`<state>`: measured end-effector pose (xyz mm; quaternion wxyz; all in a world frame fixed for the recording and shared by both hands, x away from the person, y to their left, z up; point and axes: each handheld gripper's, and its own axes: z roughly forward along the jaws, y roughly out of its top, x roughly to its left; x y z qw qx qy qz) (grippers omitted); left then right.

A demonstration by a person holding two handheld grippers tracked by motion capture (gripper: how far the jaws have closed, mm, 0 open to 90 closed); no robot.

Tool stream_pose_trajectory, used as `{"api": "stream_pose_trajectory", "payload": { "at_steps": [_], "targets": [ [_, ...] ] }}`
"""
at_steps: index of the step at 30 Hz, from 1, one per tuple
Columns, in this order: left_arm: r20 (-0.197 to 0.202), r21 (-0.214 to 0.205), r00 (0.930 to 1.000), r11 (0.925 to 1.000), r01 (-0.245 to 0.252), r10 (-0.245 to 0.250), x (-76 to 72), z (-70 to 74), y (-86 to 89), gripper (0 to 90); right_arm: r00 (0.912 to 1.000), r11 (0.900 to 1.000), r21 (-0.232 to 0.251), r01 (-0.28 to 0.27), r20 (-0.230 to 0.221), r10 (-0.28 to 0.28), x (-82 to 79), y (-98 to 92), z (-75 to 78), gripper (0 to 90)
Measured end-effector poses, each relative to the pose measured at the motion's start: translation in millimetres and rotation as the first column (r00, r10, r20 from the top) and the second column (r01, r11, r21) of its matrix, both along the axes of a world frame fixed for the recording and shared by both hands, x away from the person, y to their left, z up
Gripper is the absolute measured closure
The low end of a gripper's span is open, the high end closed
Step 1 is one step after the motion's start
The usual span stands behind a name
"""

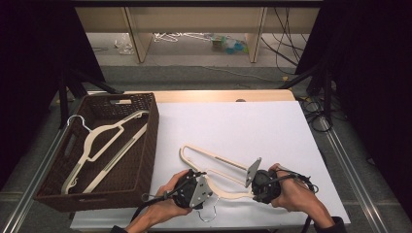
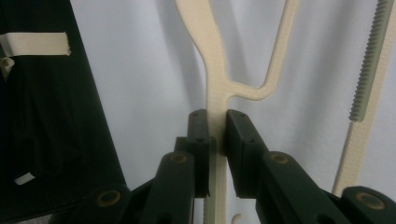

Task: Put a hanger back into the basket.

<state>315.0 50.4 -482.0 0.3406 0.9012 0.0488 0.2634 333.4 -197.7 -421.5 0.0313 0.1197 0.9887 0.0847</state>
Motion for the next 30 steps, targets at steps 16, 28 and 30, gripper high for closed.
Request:
{"api": "stream_pose_trajectory", "payload": {
  "at_steps": [16, 28, 30],
  "targets": [
    [0.058, 0.108, 0.9526, 0.9505, 0.291, -0.299, 0.5, 7.0, -22.4, 64.6, 0.9999, 0.9996, 0.026, -0.01, -0.007, 0.01, 2.2, -7.0, 2.1, 80.3],
    [0.131, 0.135, 0.906, 0.9126, 0.386, -0.402, -6.6, 28.1, -26.4, 76.7, 0.9995, 0.9961, 0.082, -0.033, 0.003, 0.033, 2.6, -20.4, 7.4, 74.2],
    [0.132, 0.133, 0.9051, 0.9121, 0.388, -0.404, -7.1, 29.6, -26.5, 78.5, 0.9995, 0.9933, 0.115, 0.011, 0.028, -0.014, 4.2, -25.5, 14.9, 69.3]
  ]
}}
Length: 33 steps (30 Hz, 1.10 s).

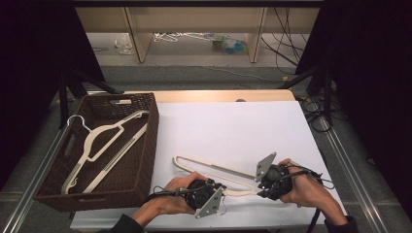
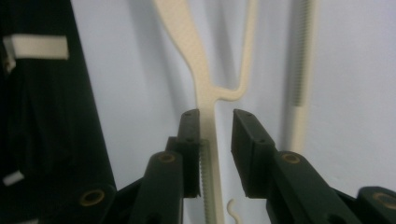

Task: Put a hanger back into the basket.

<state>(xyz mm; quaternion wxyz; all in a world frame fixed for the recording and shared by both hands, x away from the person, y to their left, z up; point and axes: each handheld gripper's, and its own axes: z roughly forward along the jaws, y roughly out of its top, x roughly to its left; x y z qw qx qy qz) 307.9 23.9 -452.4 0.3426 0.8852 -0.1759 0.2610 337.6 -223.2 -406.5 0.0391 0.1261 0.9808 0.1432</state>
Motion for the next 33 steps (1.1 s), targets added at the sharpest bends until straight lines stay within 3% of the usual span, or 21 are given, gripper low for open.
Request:
{"api": "stream_pose_trajectory", "payload": {
  "at_steps": [1, 4, 5, 9, 10, 12, 13, 14, 15, 16, 17, 21, 23, 24, 25, 26, 28, 29, 30, 32, 33],
  "targets": [
    [0.024, 0.006, 0.9997, 1.0, 0.0, 0.0, 0.2, 4.6, 0.6, 79.6, 0.9999, 0.9999, 0.015, 0.005, 0.016, -0.006, -0.4, -3.0, 5.8, 64.8],
    [0.009, -0.06, 0.9994, 0.9977, -0.032, 0.033, 1.6, 12.4, 1.5, 81.0, 0.9991, 0.9985, 0.048, 0.025, 0.032, -0.026, -2.0, -7.4, 15.6, 57.6],
    [-0.023, -0.076, 0.9973, 0.9946, -0.072, 0.07, 1.3, 15.3, 3.6, 81.2, 0.9977, 0.9957, 0.082, 0.044, 0.048, -0.048, -2.8, -9.7, 19.0, 55.6],
    [-0.076, -0.112, 0.9958, 0.992, -0.059, 0.051, 10.2, 29.3, 6.4, 82.1, 0.9863, 0.9821, 0.17, 0.081, 0.129, -0.104, -1.3, -16.5, 33.1, 44.4],
    [-0.095, -0.127, 0.9929, 0.9884, -0.083, 0.071, 11.3, 30.9, 7.9, 82.1, 0.9863, 0.9821, 0.17, 0.081, 0.129, -0.104, -1.3, -16.5, 33.1, 44.4],
    [-0.127, -0.14, 0.9886, 0.9853, -0.098, 0.08, 15.5, 35.3, 10.1, 81.9, 0.9744, 0.9707, 0.22, 0.096, 0.178, -0.137, -0.7, -17.5, 38.7, 42.5],
    [-0.177, -0.182, 0.9767, 0.9712, -0.153, 0.121, 17.8, 37.7, 12.8, 81.9, 0.9744, 0.9691, 0.226, 0.1, 0.175, -0.141, -0.9, -18.3, 41.3, 41.3],
    [-0.177, -0.182, 0.9767, 0.9712, -0.153, 0.121, 17.8, 37.7, 12.8, 81.9, 0.9682, 0.9645, 0.239, 0.112, 0.192, -0.16, -1.4, -18.2, 42.3, 40.7],
    [-0.188, -0.187, 0.9724, 0.9669, -0.173, 0.138, 19.0, 40.3, 14.6, 81.9, 0.9682, 0.9645, 0.239, 0.112, 0.192, -0.16, -1.4, -18.2, 42.3, 40.7],
    [-0.218, -0.195, 0.9604, 0.9564, -0.217, 0.173, 21.6, 45.8, 18.2, 82.3, 0.9603, 0.9571, 0.265, 0.117, 0.216, -0.177, -0.9, -19.7, 45.9, 39.7],
    [-0.218, -0.195, 0.9604, 0.9564, -0.217, 0.173, 21.6, 45.8, 18.2, 82.4, 0.9603, 0.9571, 0.265, 0.117, 0.216, -0.177, -0.9, -19.7, 45.9, 39.7],
    [-0.293, -0.211, 0.9257, 0.9283, -0.307, 0.239, 30.1, 59.4, 25.4, 83.6, 0.9435, 0.92, 0.363, 0.149, 0.227, -0.242, -0.1, -24.7, 54.6, 37.6],
    [-0.296, -0.212, 0.9222, 0.9243, -0.318, 0.249, 31.8, 62.3, 26.6, 84.1, 0.9363, 0.9127, 0.377, 0.157, 0.237, -0.259, 0.2, -25.7, 56.2, 37.0],
    [-0.321, -0.22, 0.9104, 0.9144, -0.34, 0.261, 33.4, 64.5, 28.0, 85.0, 0.9319, 0.9045, 0.394, 0.163, 0.24, -0.272, 0.3, -26.3, 57.1, 36.3],
    [-0.352, -0.228, 0.8966, 0.9046, -0.36, 0.269, 36.6, 68.2, 30.8, 85.2, 0.9353, 0.9038, 0.397, 0.159, 0.233, -0.267, 0.8, -27.6, 58.8, 36.1],
    [-0.396, -0.247, 0.8763, 0.8876, -0.389, 0.274, 37.3, 69.5, 32.1, 85.2, 0.9272, 0.8926, 0.418, 0.169, 0.24, -0.288, -0.2, -27.3, 58.6, 35.8],
    [-0.422, -0.248, 0.861, 0.8771, -0.411, 0.284, 39.4, 73.2, 35.3, 85.2, 0.9254, 0.8854, 0.43, 0.176, 0.234, -0.298, -1.1, -27.3, 58.8, 35.4],
    [-0.436, -0.253, 0.8518, 0.8687, -0.426, 0.29, 40.0, 74.5, 36.5, 85.3, 0.9295, 0.8897, 0.424, 0.169, 0.232, -0.287, -1.4, -27.6, 58.3, 35.4],
    [-0.453, -0.259, 0.8391, 0.8566, -0.446, 0.3, 40.9, 76.4, 38.4, 85.3, 0.9254, 0.8853, 0.433, 0.17, 0.239, -0.294, -2.2, -26.8, 56.5, 35.4],
    [-0.473, -0.273, 0.823, 0.8359, -0.476, 0.314, 43.4, 83.8, 45.7, 85.3, 0.9316, 0.8908, 0.423, 0.165, 0.23, -0.282, -3.1, -26.1, 54.2, 35.3],
    [-0.473, -0.273, 0.823, 0.8359, -0.476, 0.314, 43.4, 83.8, 45.7, 85.3, 0.9316, 0.8908, 0.423, 0.165, 0.23, -0.282, -3.1, -26.1, 54.2, 35.3]
  ]
}}
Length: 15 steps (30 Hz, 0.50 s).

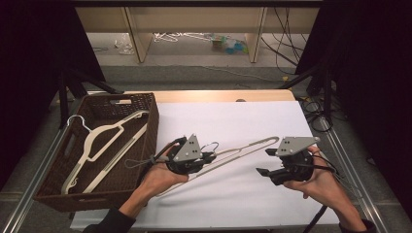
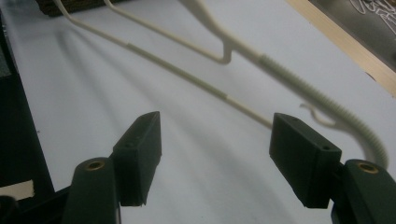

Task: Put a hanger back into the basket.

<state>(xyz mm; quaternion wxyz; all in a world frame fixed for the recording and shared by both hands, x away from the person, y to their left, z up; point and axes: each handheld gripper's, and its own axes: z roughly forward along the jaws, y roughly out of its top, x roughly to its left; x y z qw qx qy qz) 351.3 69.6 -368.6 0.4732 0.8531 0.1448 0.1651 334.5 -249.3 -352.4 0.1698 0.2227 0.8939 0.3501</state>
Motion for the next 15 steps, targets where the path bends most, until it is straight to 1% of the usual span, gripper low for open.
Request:
{"api": "stream_pose_trajectory", "payload": {
  "at_steps": [2, 3, 4, 5, 6, 7, 8, 10, 11, 12, 13, 14, 15],
  "targets": [
    [-0.027, -0.036, 0.9993, 0.999, -0.025, 0.024, 1.7, 6.0, 6.4, 85.3, 0.9999, 1.0, -0.001, 0.0, -0.014, 0.0, -1.0, 0.2, -1.3, 35.2],
    [-0.046, -0.074, 0.9983, 0.9964, -0.041, 0.037, 3.0, 11.9, 13.8, 85.3, 0.9998, 1.0, 0.003, -0.005, -0.021, 0.005, -1.7, 0.8, -4.3, 35.2],
    [-0.046, -0.074, 0.9983, 0.9964, -0.041, 0.037, 3.0, 11.9, 13.8, 85.2, 0.9998, 1.0, 0.003, -0.005, -0.021, 0.005, -1.7, 0.8, -4.3, 35.2],
    [-0.062, -0.096, 0.997, 0.994, -0.053, 0.047, 3.2, 14.7, 17.1, 85.2, 0.9998, 1.0, 0.007, 0.001, -0.022, 0.0, -2.4, 1.5, -6.4, 35.1],
    [-0.08, -0.121, 0.995, 0.9901, -0.07, 0.061, 2.9, 17.4, 20.0, 85.3, 0.9998, 0.9997, 0.018, 0.017, -0.001, -0.017, -2.7, 2.3, -9.4, 35.0],
    [-0.084, -0.136, 0.9944, 0.9878, -0.075, 0.064, 3.7, 20.8, 23.8, 85.3, 0.9996, 0.9994, 0.022, 0.027, -0.003, -0.027, -3.2, 2.9, -12.2, 34.7],
    [-0.114, -0.17, 0.9908, 0.9811, -0.092, 0.074, 3.4, 24.5, 28.1, 85.3, 0.9995, 0.9995, 0.021, 0.023, -0.02, -0.023, -3.7, 3.2, -14.5, 34.7],
    [-0.153, -0.215, 0.9848, 0.97, -0.114, 0.081, 2.6, 28.9, 33.4, 85.2, 0.9997, 0.9989, 0.041, 0.024, -0.012, -0.024, -3.8, 4.1, -20.7, 34.3],
    [-0.165, -0.22, 0.9826, 0.9679, -0.121, 0.085, 2.0, 31.3, 35.5, 85.2, 0.9995, 0.9985, 0.047, 0.029, -0.015, -0.028, -4.1, 4.2, -23.0, 34.0],
    [-0.172, -0.224, 0.9812, 0.9666, -0.125, 0.087, 1.5, 33.8, 37.7, 85.2, 0.9993, 0.9972, 0.066, 0.036, -0.009, -0.036, -4.5, 4.1, -27.4, 33.1],
    [-0.184, -0.234, 0.9785, 0.9626, -0.136, 0.093, 0.7, 36.2, 39.3, 85.2, 0.9993, 0.9972, 0.066, 0.036, -0.009, -0.036, -4.5, 4.1, -27.4, 33.1],
    [-0.19, -0.237, 0.9766, 0.9606, -0.145, 0.101, -0.3, 39.2, 40.9, 85.2, 0.9991, 0.9978, 0.057, 0.033, -0.029, -0.032, -6.2, 4.8, -31.6, 32.5],
    [-0.192, -0.239, 0.9757, 0.9591, -0.151, 0.106, -1.0, 42.7, 42.9, 85.2, 0.9991, 0.9978, 0.057, 0.033, -0.029, -0.032, -6.2, 4.8, -31.6, 32.5]
  ]
}}
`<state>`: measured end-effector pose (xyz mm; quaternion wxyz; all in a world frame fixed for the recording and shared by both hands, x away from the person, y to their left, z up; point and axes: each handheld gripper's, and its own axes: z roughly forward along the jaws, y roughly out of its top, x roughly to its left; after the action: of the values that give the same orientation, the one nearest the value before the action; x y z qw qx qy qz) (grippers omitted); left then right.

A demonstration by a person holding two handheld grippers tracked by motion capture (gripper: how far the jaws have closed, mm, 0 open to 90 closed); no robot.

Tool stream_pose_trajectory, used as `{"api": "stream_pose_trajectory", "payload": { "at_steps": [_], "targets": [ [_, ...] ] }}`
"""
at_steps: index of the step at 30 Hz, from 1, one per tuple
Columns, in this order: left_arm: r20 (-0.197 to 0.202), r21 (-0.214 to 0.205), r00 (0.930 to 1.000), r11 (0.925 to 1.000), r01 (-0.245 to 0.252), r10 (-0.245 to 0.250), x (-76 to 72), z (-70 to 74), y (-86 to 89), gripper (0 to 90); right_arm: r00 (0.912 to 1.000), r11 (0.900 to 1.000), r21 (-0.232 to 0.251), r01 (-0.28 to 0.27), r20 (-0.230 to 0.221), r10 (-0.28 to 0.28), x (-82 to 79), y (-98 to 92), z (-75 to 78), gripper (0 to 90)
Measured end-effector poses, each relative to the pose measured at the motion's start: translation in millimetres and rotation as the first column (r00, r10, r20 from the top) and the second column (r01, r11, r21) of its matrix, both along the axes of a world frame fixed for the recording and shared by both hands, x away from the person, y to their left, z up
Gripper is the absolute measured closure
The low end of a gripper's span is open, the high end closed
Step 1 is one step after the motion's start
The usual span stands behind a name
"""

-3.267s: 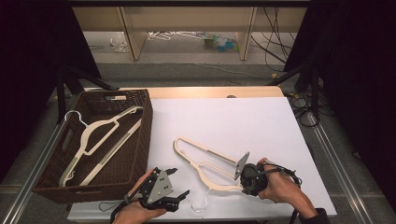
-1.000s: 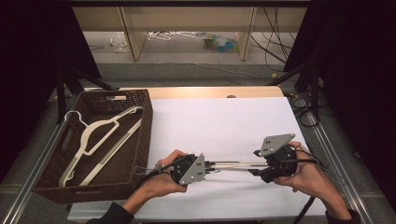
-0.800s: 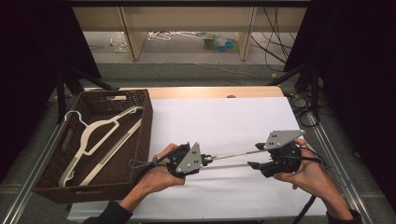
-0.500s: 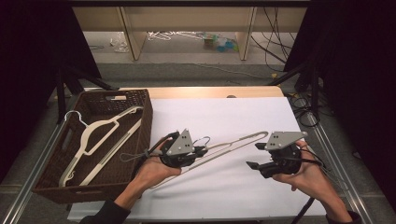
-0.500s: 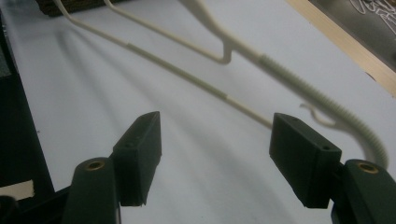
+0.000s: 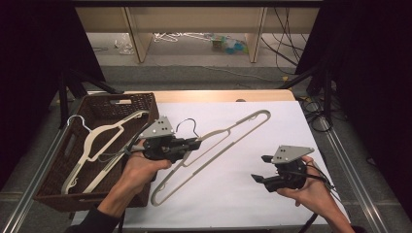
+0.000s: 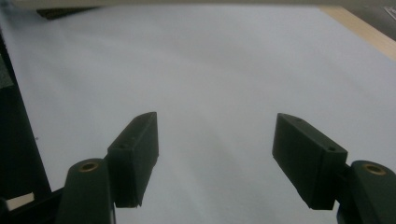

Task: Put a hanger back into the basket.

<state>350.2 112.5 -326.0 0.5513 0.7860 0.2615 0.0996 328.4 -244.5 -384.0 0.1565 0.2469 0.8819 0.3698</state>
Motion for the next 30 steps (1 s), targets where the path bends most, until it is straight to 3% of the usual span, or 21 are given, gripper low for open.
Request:
{"api": "stream_pose_trajectory", "payload": {
  "at_steps": [4, 5, 6, 10, 14, 15, 30],
  "targets": [
    [-0.022, -0.047, 0.9997, 0.9989, -0.009, 0.008, -2.7, 18.4, 9.8, 85.2, 0.9997, 0.9998, -0.012, -0.017, -0.016, 0.016, -2.6, 1.1, -9.7, 31.8],
    [-0.012, -0.059, 0.9999, 0.9982, -0.006, 0.005, -5.0, 30.0, 16.0, 85.2, 0.9996, 0.9999, -0.014, -0.01, -0.027, 0.009, -4.4, 1.3, -13.4, 31.7],
    [-0.012, -0.059, 0.9999, 0.9982, -0.006, 0.005, -5.0, 30.0, 16.0, 85.2, 0.9997, 0.9999, -0.014, -0.003, -0.026, 0.003, -4.8, 1.3, -14.8, 31.8],
    [0.048, -0.067, 0.9983, 0.9973, -0.03, 0.033, -11.2, 60.8, 35.6, 85.2, 0.9996, 1.0, -0.007, -0.003, -0.029, 0.002, -6.5, -0.4, -18.7, 31.8],
    [0.064, -0.062, 0.9953, 0.9957, -0.068, 0.072, -13.5, 79.3, 55.3, 85.2, 0.9994, 1.0, -0.007, 0.006, -0.033, -0.007, -8.0, -3.0, -21.9, 31.4],
    [0.068, -0.058, 0.9943, 0.9952, -0.079, 0.082, -13.7, 81.6, 59.9, 85.2, 0.9987, 0.9999, -0.014, -0.002, -0.05, 0.001, -8.5, -4.1, -21.9, 31.4],
    [0.069, -0.068, 0.9804, 0.9813, -0.18, 0.185, -4.6, 87.2, 110.9, 85.2, 0.9978, 0.9997, -0.022, 0.006, -0.066, -0.008, -11.2, -6.0, -32.6, 29.5]
  ]
}}
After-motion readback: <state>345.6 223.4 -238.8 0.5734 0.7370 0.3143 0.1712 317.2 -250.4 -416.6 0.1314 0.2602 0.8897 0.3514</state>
